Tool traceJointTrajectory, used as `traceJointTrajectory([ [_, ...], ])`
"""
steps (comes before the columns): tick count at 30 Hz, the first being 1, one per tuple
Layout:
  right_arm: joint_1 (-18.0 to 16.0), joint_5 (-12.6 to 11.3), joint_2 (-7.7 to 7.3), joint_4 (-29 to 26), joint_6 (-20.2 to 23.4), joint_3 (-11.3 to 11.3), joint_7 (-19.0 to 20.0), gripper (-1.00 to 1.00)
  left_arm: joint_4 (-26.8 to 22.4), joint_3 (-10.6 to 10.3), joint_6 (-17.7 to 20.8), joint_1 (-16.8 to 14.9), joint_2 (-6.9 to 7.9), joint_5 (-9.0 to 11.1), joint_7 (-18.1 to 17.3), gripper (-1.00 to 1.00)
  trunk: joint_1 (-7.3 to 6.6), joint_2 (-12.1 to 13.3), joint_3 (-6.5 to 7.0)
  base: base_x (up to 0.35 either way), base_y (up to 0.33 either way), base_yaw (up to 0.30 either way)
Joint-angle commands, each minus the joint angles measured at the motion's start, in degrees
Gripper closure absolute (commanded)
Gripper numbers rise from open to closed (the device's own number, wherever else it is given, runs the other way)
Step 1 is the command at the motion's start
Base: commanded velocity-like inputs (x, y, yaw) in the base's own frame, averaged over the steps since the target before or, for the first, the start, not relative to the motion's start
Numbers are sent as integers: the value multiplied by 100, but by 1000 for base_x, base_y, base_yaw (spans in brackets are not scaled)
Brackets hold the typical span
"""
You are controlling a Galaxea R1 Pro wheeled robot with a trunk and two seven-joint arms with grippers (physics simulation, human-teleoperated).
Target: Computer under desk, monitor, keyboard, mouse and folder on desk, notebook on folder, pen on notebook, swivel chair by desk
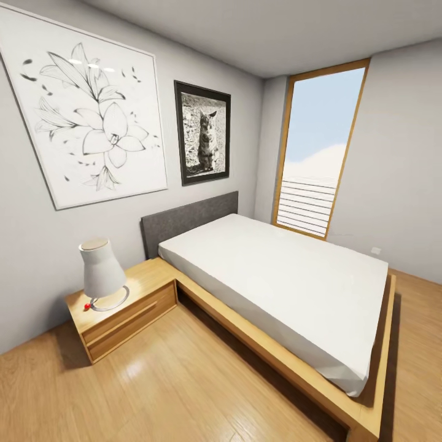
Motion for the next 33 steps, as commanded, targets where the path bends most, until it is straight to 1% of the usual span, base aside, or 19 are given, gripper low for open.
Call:
traceJointTrajectory([
  [1,-4,0,0,29,237,0,-34,-100,1,1,-15,-3,-2,20,1,-100,2,-8,-10,0,0,0],
  [3,-4,-1,-4,27,473,-2,-48,-100,1,1,-15,-3,-2,20,1,-100,2,-8,-10,0,0,0],
  [4,-4,-4,-12,-6,669,-5,-65,-100,1,1,-15,-3,-2,20,1,-100,2,-8,-10,0,0,0],
  [8,-4,-10,-13,-121,931,-14,-192,-100,1,4,-15,-3,-2,20,1,-100,2,-8,-10,0,0,0],
  [13,-4,-15,8,-181,1020,-6,-395,-100,1,9,-15,-3,-2,20,1,-100,2,-8,-10,0,0,0],
  [21,-4,-21,36,-194,1048,4,-498,-100,1,10,-15,-3,-2,20,1,-100,2,-8,-10,0,0,-14],
  [33,-4,-21,41,-194,1056,8,-508,-100,1,10,-15,-3,-1,20,1,-100,2,-8,-10,0,0,-216],
])
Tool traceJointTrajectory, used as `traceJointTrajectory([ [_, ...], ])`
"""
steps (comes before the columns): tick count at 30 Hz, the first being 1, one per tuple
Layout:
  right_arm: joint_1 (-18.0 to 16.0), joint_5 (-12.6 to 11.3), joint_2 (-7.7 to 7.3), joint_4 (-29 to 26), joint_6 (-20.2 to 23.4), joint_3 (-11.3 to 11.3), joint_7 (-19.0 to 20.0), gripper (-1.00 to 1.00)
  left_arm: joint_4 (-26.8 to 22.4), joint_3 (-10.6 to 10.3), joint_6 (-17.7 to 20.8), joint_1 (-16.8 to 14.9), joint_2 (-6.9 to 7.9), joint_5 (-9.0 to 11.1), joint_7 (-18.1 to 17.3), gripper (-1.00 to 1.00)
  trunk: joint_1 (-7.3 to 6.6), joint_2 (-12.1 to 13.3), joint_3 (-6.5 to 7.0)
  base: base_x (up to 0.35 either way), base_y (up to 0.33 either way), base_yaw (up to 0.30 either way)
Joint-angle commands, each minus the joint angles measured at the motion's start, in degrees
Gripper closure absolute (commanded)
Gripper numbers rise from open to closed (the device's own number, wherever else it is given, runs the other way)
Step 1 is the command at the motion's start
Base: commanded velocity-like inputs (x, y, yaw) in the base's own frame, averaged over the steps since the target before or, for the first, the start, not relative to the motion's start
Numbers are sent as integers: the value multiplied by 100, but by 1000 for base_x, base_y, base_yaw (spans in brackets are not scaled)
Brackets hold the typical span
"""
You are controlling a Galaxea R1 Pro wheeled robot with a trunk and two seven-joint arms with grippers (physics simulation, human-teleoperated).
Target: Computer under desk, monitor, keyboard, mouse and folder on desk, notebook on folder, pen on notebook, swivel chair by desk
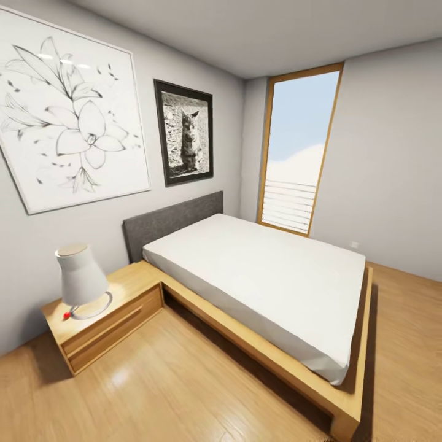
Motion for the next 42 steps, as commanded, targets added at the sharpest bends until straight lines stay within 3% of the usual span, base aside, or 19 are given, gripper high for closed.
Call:
traceJointTrajectory([
  [1,-6,-2,2,6,-17,-1,-12,-100,1,2,-16,-3,-2,20,1,-100,2,-8,-10,0,0,-255],
  [18,-6,-2,-7,22,-23,-1,-3,-100,3,2,-16,-3,-1,20,1,-100,2,-8,-10,0,20,-259],
  [26,-6,-2,-11,22,-31,-1,-3,-100,2,2,-16,-3,6,20,1,-100,2,-8,-10,0,250,-221],
  [42,-6,-2,-7,14,-32,-1,-3,-100,7,2,-14,-3,6,22,1,-100,2,-8,-10,0,266,-54],
])
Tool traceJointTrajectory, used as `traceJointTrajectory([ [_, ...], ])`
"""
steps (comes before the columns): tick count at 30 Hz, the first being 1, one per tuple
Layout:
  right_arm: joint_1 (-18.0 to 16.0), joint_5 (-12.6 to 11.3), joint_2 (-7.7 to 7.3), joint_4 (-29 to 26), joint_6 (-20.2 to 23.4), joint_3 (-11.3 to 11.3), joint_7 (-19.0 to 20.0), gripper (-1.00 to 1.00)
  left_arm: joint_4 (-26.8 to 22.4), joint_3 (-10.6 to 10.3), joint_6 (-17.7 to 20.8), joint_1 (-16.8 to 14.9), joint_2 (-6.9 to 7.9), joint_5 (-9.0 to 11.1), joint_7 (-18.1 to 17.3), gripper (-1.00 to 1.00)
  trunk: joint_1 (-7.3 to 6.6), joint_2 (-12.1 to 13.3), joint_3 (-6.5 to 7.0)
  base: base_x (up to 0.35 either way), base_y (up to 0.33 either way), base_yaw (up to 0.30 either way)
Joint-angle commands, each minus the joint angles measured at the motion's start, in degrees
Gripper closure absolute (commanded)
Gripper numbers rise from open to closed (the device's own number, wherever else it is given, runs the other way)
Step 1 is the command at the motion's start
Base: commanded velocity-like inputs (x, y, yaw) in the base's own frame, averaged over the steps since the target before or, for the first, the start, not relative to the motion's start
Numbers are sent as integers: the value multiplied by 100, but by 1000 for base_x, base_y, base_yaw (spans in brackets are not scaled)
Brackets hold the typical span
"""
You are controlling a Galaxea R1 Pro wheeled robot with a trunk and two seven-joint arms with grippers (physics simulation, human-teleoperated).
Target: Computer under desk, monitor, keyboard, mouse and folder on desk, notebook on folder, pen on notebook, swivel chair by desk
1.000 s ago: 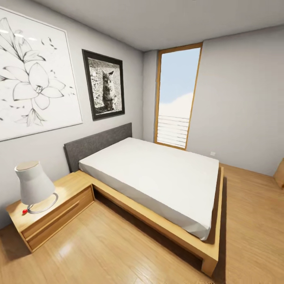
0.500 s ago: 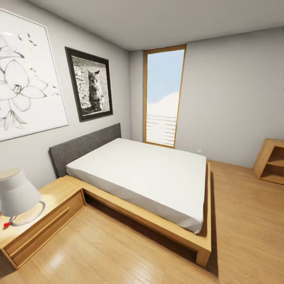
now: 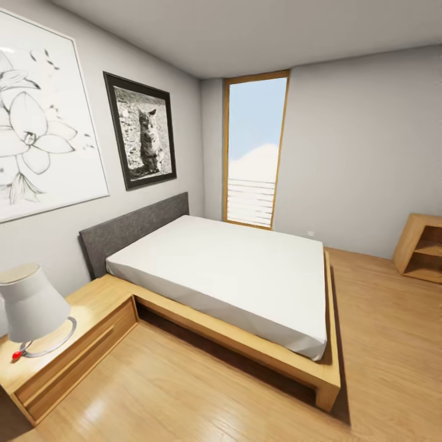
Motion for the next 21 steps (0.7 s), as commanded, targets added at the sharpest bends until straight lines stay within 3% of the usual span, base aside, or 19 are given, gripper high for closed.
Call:
traceJointTrajectory([
  [1,-5,-2,2,4,-18,0,-14,-100,2,2,-15,-3,-1,17,1,-100,2,-8,-10,0,181,-194],
  [21,-5,-2,-6,1,-18,0,-14,-100,-1,9,-14,-3,30,24,1,-100,2,-8,-10,0,36,-244],
])
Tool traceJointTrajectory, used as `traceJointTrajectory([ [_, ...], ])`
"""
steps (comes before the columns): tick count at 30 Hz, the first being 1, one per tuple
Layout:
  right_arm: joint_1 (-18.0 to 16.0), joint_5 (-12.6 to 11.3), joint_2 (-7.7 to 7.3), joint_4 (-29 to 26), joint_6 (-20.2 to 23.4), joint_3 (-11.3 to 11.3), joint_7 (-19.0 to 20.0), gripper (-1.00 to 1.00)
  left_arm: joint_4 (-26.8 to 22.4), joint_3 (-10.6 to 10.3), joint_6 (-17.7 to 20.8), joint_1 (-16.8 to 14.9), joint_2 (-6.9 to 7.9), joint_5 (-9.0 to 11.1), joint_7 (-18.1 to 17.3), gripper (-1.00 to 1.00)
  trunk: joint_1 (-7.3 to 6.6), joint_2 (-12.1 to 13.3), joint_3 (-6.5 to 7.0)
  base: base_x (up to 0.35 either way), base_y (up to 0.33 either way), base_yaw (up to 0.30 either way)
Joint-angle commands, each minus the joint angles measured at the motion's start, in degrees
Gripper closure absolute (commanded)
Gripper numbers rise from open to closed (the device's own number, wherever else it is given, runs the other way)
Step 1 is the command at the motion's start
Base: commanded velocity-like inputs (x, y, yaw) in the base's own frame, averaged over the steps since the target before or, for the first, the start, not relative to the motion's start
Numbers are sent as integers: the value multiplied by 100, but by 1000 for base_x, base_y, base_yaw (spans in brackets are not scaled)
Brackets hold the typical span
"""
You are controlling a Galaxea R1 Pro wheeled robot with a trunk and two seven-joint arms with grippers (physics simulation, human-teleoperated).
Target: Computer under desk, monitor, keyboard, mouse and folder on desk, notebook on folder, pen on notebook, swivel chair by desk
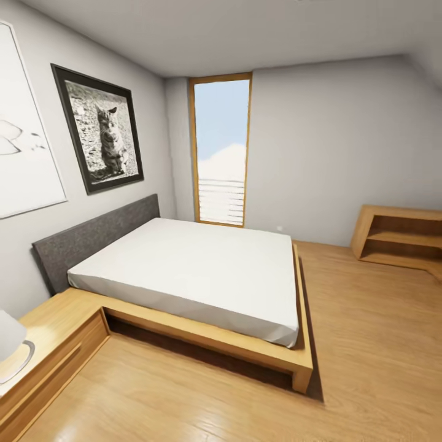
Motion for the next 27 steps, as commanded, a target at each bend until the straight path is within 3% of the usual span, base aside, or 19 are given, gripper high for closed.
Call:
traceJointTrajectory([
  [1,-6,-2,2,4,-17,-1,-12,-100,2,1,-15,-3,-1,19,1,-100,2,-8,-10,0,1,-256],
  [27,-6,-11,-7,-2,-26,-18,-12,-100,4,1,-13,-3,11,19,1,-100,2,-8,-8,0,0,-263],
])
